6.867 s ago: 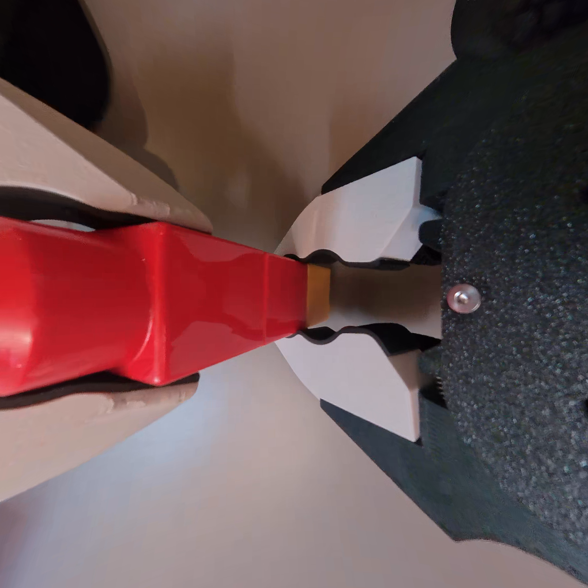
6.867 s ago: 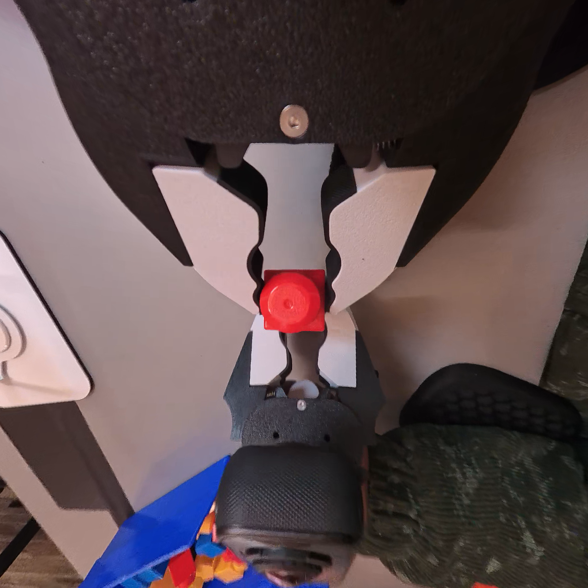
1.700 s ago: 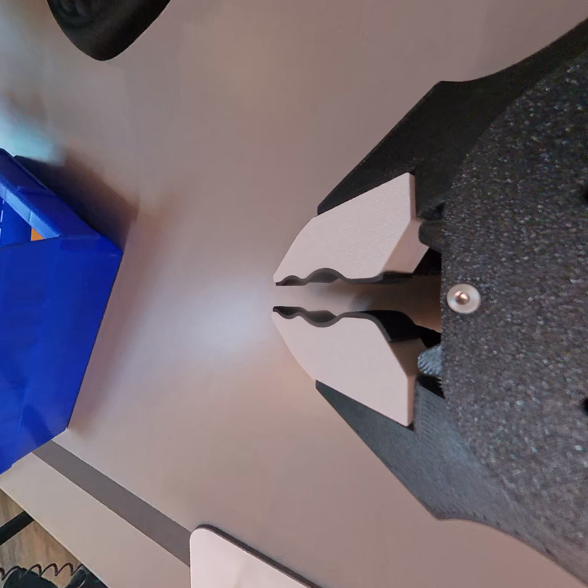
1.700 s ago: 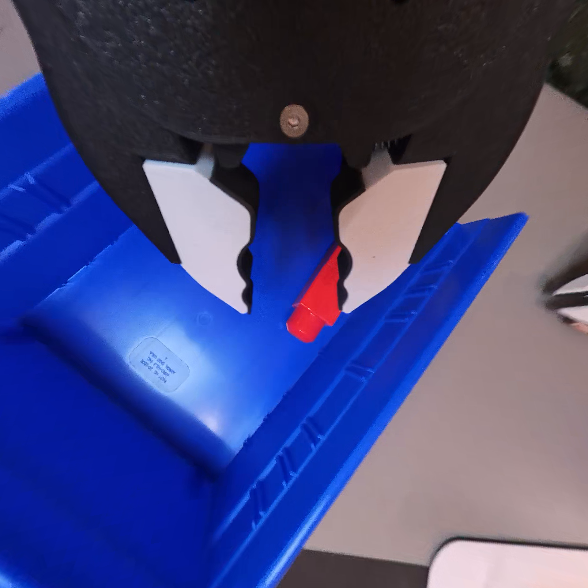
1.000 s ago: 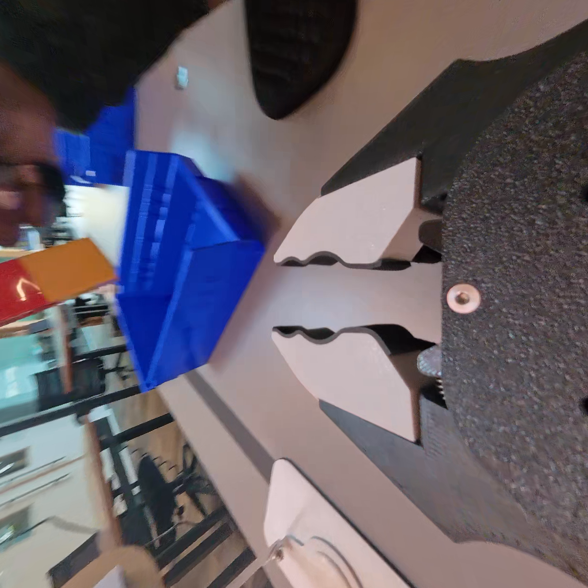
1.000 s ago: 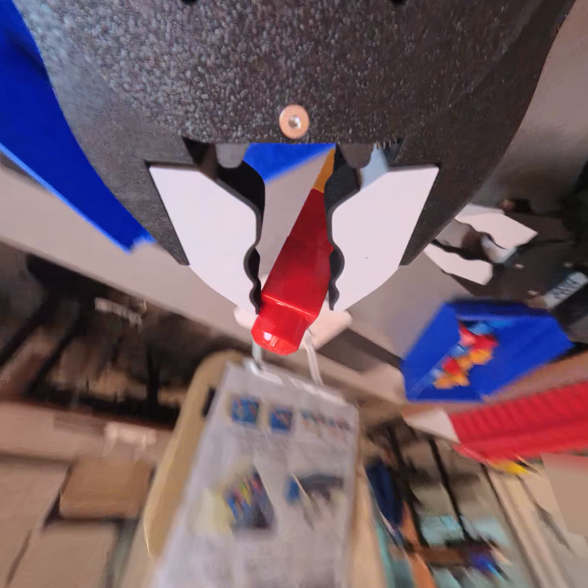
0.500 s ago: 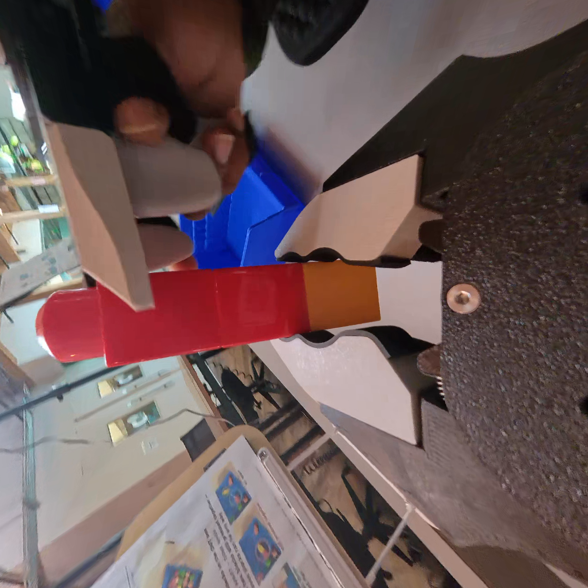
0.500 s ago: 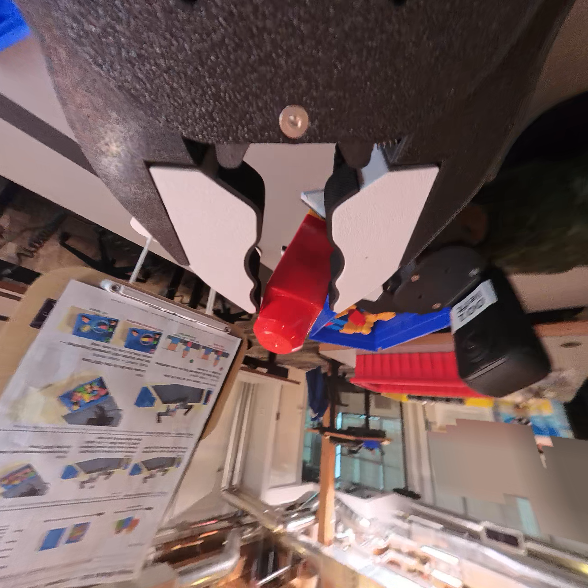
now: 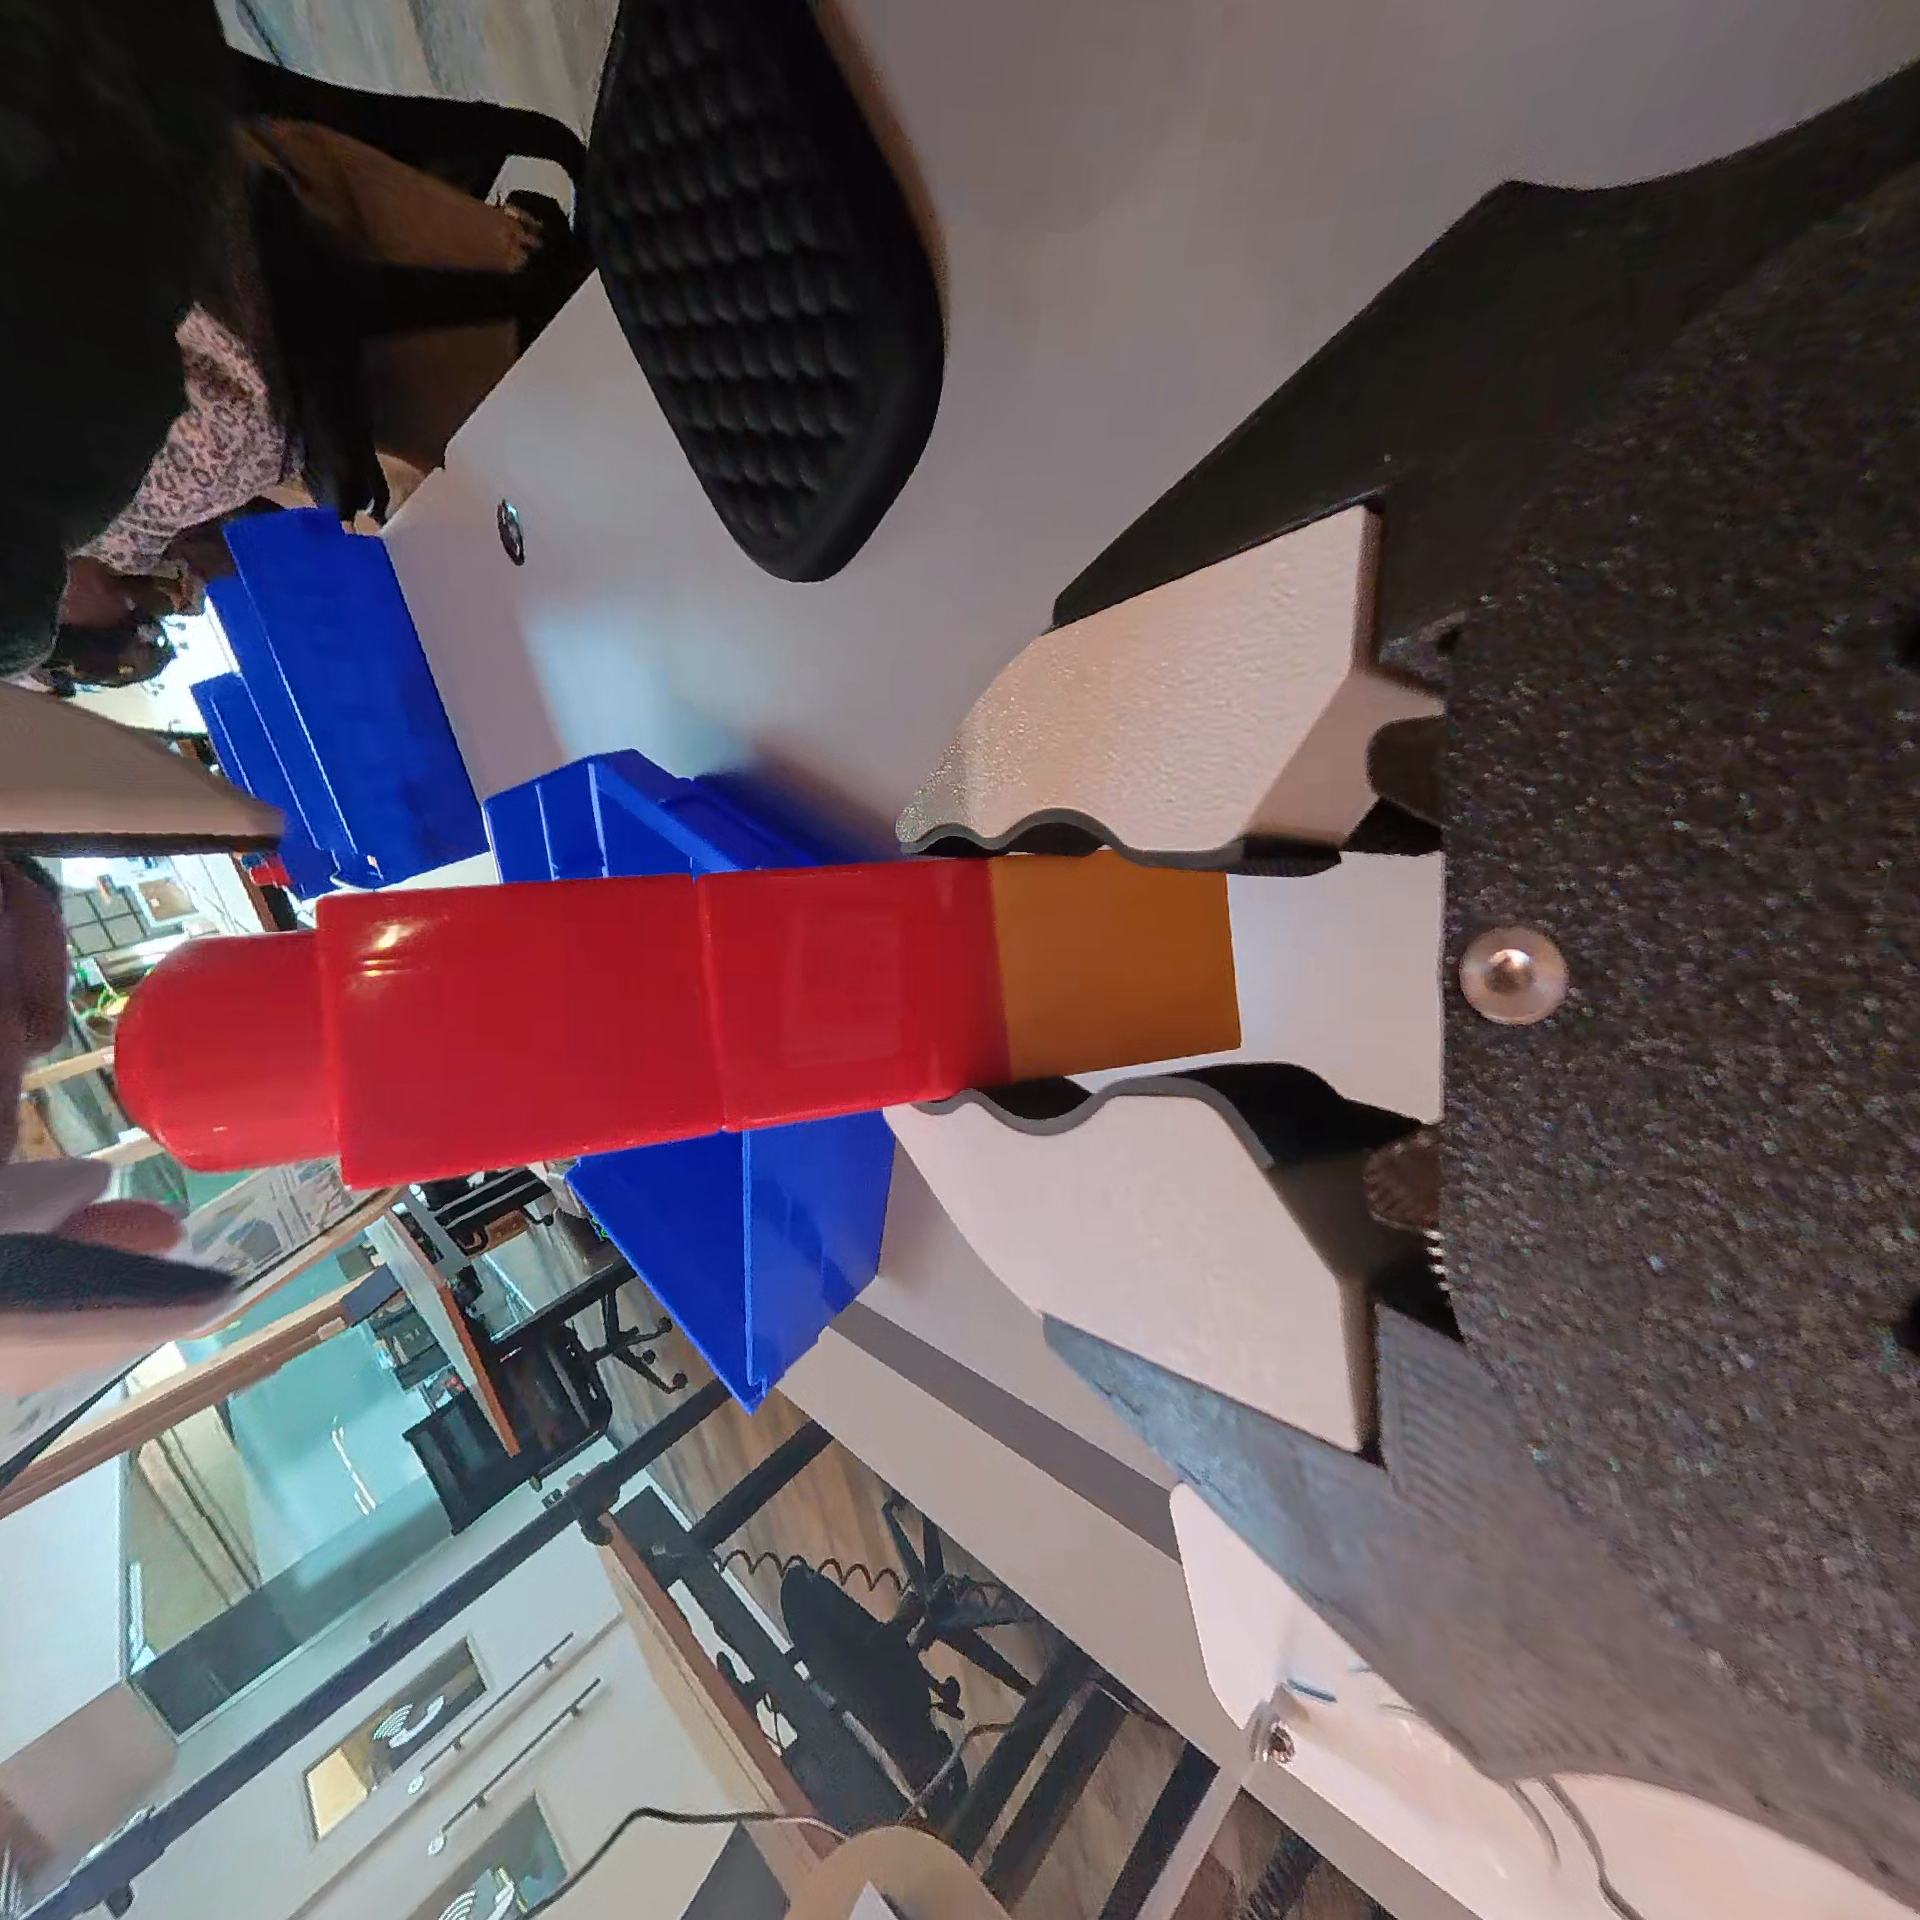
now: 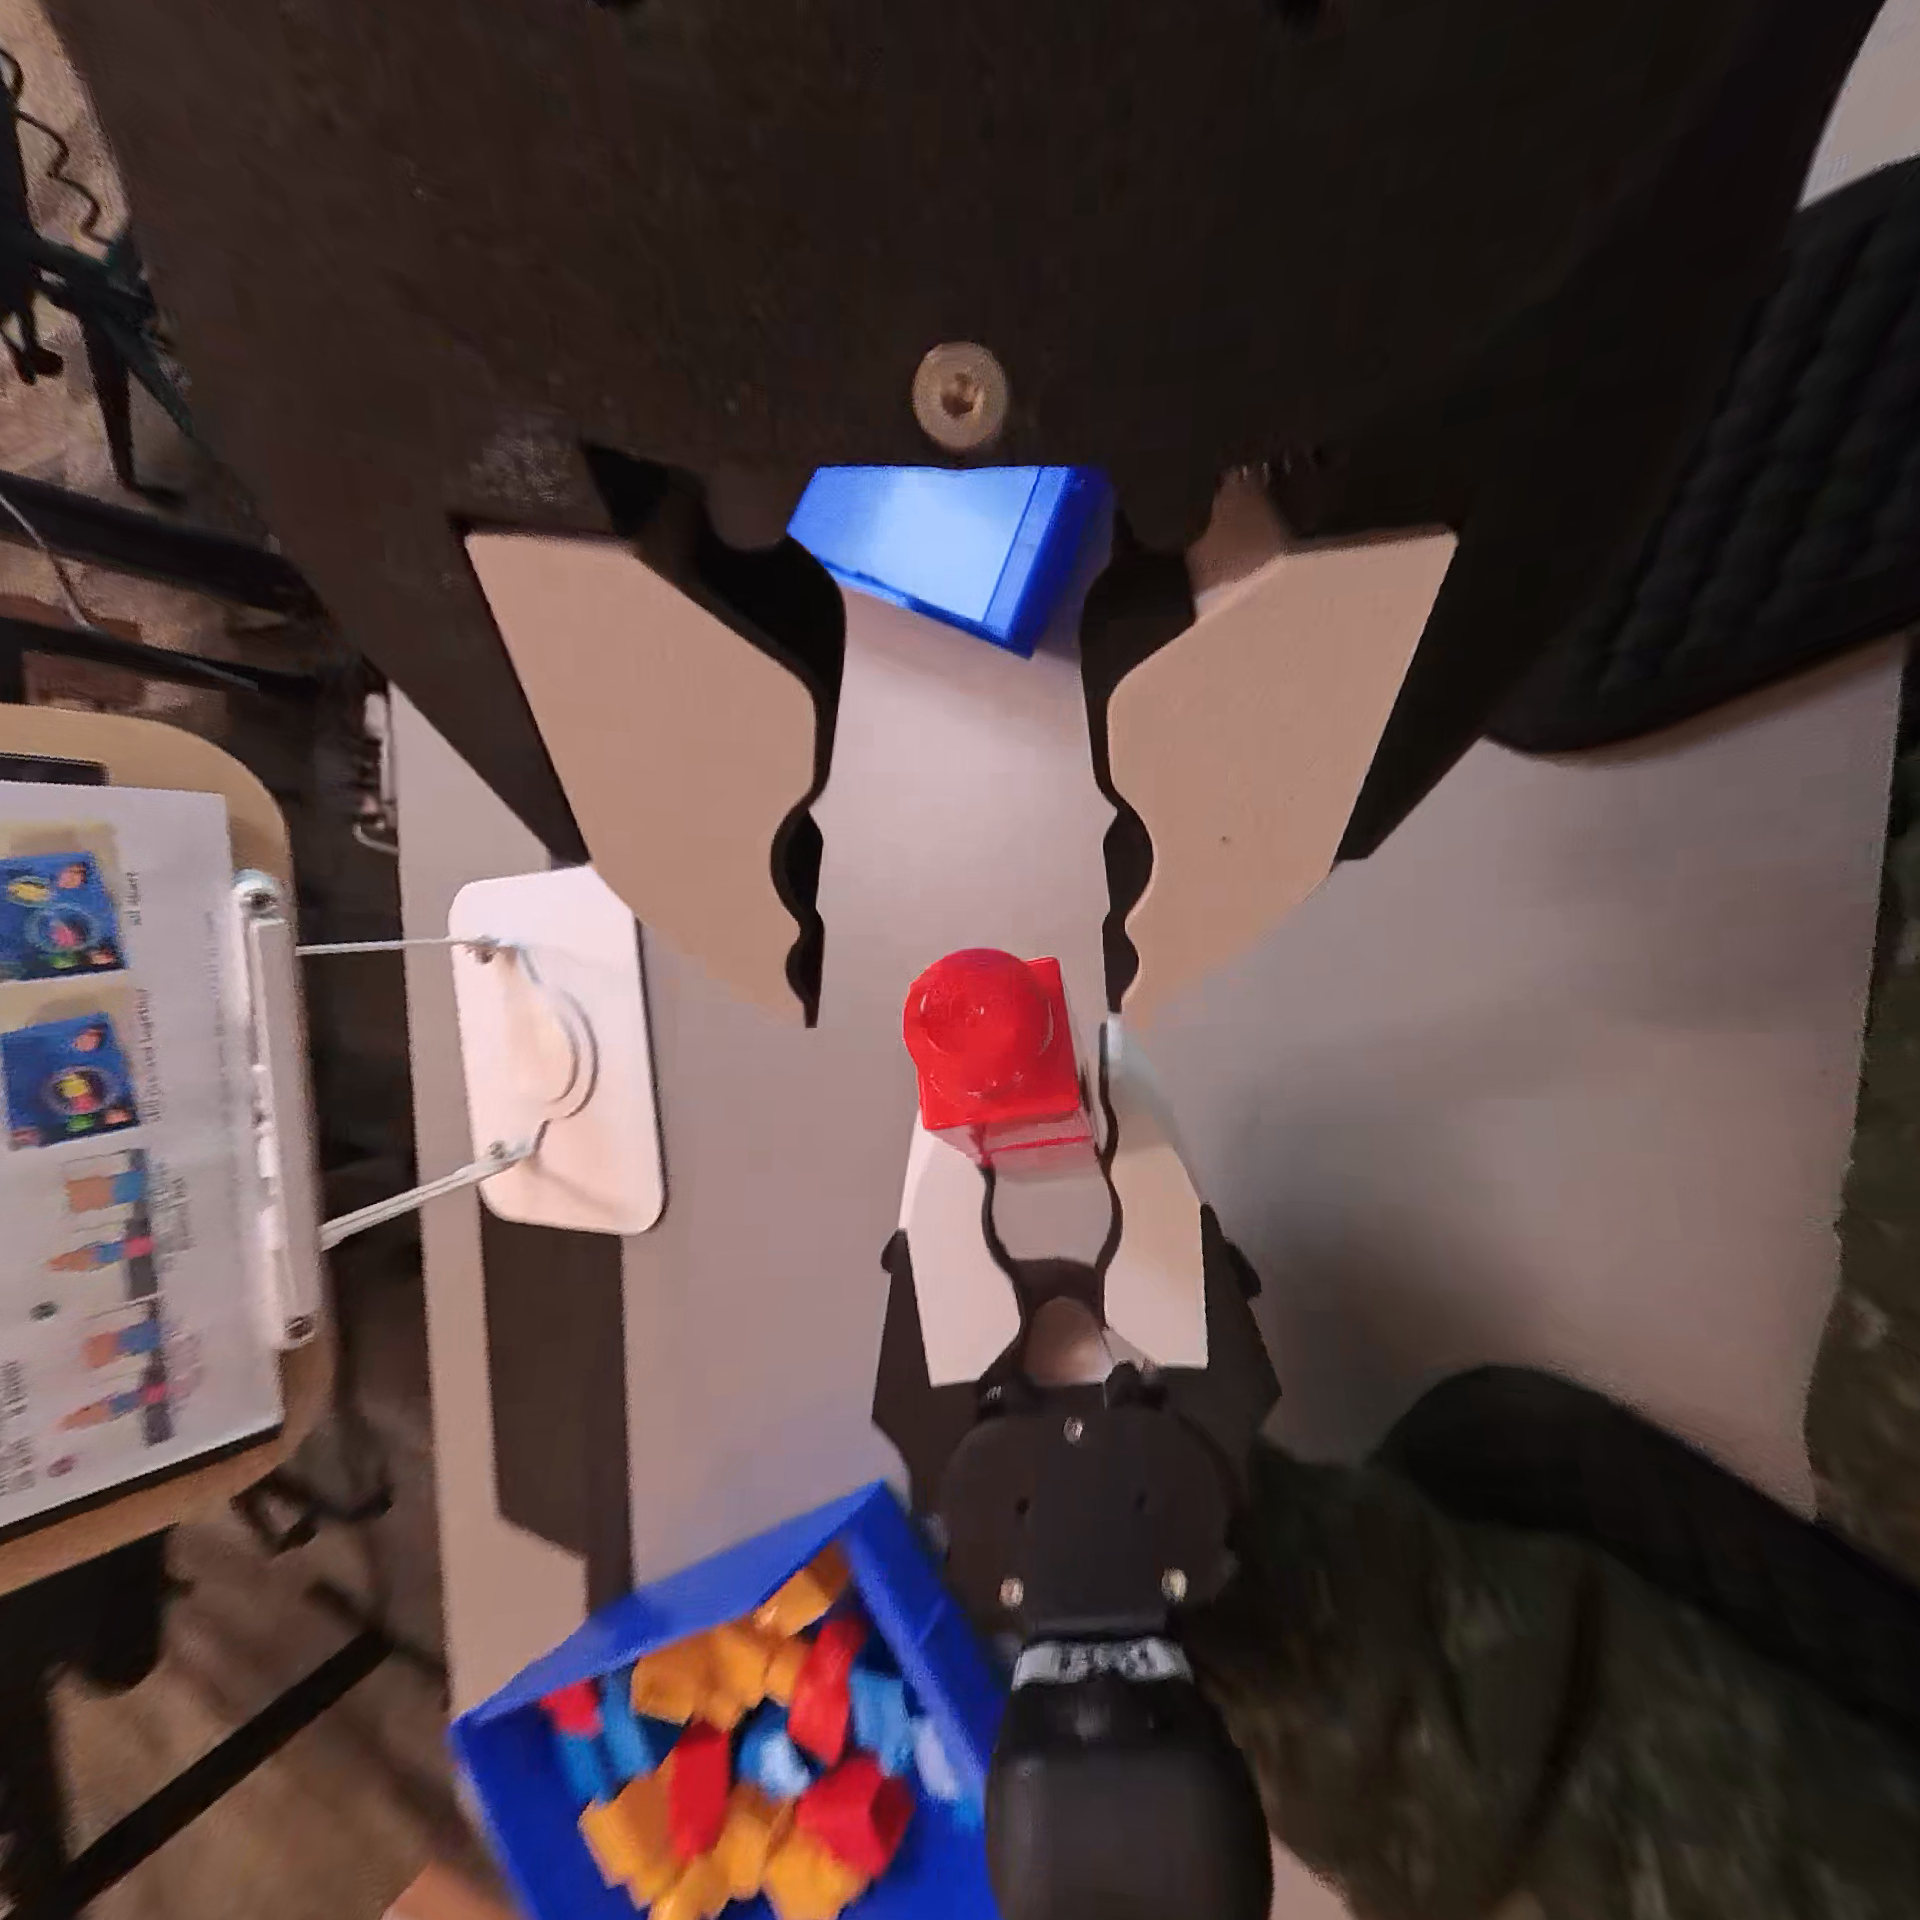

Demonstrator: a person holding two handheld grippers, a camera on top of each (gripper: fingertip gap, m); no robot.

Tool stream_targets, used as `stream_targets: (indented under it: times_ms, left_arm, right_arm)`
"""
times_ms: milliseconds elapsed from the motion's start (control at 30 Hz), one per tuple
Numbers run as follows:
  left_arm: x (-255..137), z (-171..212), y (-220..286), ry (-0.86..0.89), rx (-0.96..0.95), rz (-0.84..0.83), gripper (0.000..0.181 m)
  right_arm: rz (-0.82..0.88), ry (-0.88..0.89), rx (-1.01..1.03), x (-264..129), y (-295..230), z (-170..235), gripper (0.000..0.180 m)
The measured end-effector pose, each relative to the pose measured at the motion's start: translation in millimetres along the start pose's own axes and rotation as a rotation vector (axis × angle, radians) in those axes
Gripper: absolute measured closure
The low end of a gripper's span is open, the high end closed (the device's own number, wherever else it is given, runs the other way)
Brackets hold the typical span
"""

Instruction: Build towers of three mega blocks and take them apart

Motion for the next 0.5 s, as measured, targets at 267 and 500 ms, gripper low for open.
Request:
stream_targets:
  times_ms: [267, 500]
  left_arm:
    - [5, 4, -2, -0.005, -0.036, -0.022, 0.142]
    - [-1, 21, -35, -0.019, -0.21, -0.147, 0.149]
  right_arm:
    - [-0.105, -0.036, 0.021, 13, -2, 11, 0.15]
    - [-0.031, -0.286, 0.17, -35, 60, 79, 0.15]
Point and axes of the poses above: each gripper's, where its closed fingertips meet, x out along the fingers, z out of its underside, y = z × x across the jaws, the point moved 4 cm from there along -x, back along the fingers, and after that the axes turned 10 degrees about -x, right-handed, at the moved point
